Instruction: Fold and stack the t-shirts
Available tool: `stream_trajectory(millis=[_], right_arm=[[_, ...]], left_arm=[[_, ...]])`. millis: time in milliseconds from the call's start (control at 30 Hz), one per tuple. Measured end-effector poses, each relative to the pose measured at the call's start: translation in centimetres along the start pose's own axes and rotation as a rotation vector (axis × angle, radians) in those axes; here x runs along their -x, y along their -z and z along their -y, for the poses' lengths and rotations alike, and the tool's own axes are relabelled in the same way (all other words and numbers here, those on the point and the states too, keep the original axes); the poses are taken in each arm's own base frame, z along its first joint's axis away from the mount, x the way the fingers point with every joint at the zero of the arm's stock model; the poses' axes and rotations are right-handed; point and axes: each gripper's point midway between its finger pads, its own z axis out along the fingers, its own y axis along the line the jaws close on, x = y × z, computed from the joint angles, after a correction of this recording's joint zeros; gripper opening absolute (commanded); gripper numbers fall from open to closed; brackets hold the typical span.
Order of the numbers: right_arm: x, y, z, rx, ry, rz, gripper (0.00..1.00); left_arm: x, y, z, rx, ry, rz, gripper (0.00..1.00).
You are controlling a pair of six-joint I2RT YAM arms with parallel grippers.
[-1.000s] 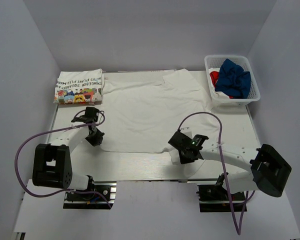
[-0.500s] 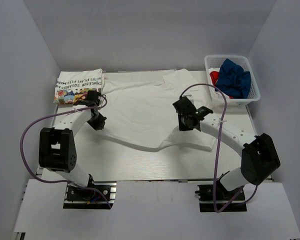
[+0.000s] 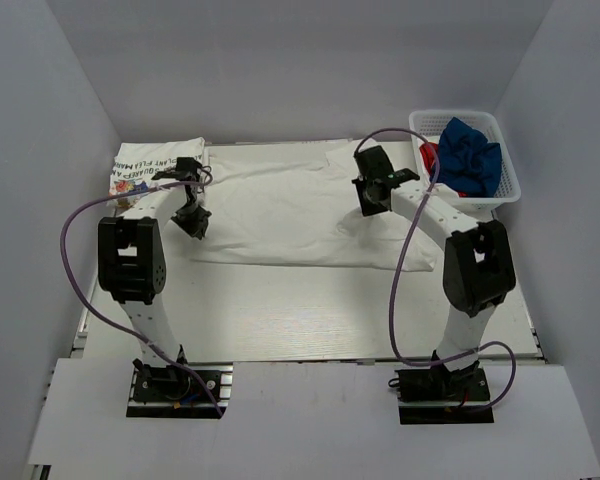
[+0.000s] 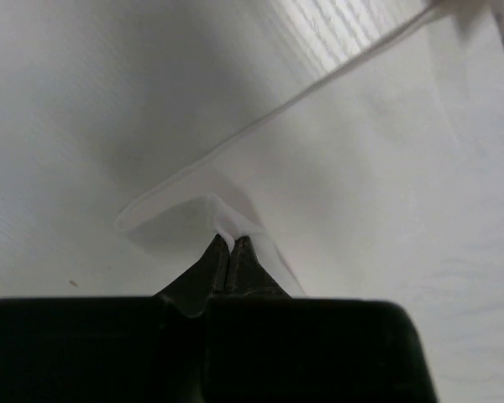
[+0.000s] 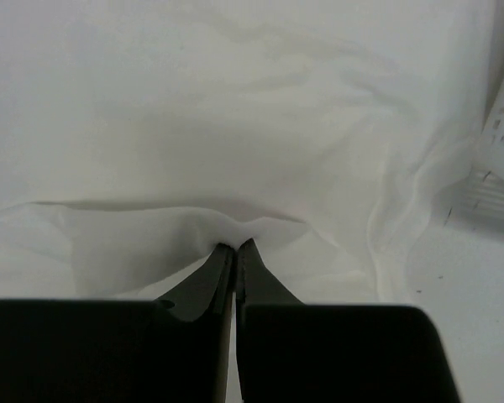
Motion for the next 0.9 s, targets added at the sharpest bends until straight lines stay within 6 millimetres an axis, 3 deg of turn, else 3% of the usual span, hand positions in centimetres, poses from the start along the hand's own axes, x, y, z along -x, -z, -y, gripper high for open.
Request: stream_trajectory(millis=[33, 100, 133, 167, 233, 267, 367, 467, 733, 900], right_arm=[[0.2, -0.5, 0.3, 0.001, 0.003, -0.002, 0.0], [0.7, -1.5, 0.9, 0.012, 0.0, -0.007, 0.0], [1.0, -2.0, 1.1, 0.016, 0.004, -0.008, 0.09], [1.4, -2.4, 1.4, 0.014, 0.004, -0.005, 0.43], [2.3, -3.3, 1.9, 0.006, 0.008, 0.002, 0.77], [3.0, -3.8, 2.2, 0.001, 0.009, 0.008, 0.9], [4.2, -4.8, 2.4, -0.01, 0.015, 0.02, 0.9], [3.6, -4.7, 2.3, -0.013, 0.015, 0.009, 0.9], [-3.7, -2.5, 0.4, 0.09, 0.025, -0.085, 0.9], [-5.6, -3.0, -0.4, 0.094, 0.053, -0.113, 0.9]], left_arm=[[0.4, -0.2, 0.1, 0.005, 0.012, 0.001, 0.0], [1.0, -0.6, 0.5, 0.009, 0.024, 0.0, 0.34], [1.4, -0.9, 0.8, 0.006, 0.025, 0.004, 0.56], [1.7, -1.1, 1.1, 0.003, 0.02, 0.007, 0.87], [2.5, -1.3, 2.0, -0.007, 0.021, 0.017, 1.0], [2.9, -1.2, 2.5, -0.015, 0.022, 0.027, 1.0], [4.1, -0.5, 3.2, -0.024, 0.018, 0.066, 1.0], [4.8, 0.6, 2.9, -0.02, 0.017, 0.098, 1.0], [2.8, 2.7, 1.2, -0.09, -0.031, 0.093, 1.0], [0.3, 1.8, 1.6, -0.159, -0.089, 0.041, 1.0]])
